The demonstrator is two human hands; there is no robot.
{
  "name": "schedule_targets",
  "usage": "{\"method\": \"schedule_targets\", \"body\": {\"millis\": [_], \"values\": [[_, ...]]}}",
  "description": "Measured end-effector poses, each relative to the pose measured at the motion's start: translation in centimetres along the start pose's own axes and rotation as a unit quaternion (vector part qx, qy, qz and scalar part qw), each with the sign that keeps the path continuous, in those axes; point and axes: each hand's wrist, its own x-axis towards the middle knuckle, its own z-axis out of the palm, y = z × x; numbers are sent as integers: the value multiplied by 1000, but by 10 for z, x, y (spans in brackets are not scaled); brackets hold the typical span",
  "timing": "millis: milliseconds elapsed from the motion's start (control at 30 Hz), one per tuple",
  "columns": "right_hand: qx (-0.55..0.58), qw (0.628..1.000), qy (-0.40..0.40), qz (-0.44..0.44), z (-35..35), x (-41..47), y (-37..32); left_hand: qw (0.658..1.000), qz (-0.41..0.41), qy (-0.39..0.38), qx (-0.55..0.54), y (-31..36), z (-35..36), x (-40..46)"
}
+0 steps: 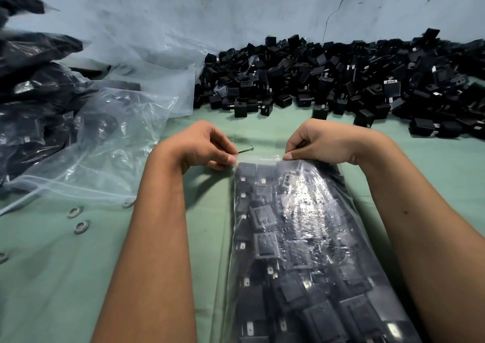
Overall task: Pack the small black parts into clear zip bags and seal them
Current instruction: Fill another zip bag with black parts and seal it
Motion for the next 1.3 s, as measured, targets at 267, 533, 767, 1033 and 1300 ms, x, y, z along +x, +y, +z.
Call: {"method": "schedule_targets", "body": {"millis": [267,533,767,1033,1300], "values": [[-33,999,17,-27,12,14,-17,999,-1,-16,42,1,7,6],[-35,998,30,-40,14,17,-15,998,49,-4,33,-2,9,7],[-33,997,32,-55,14,18,-15,996,42,-26,70,2,13,10],[-27,997,50,-60,14,20,-13,997,64,-19,38,6,19,10],[-18,996,52,-69,15,21,-14,999,29,-25,32,11,21,10]]}}
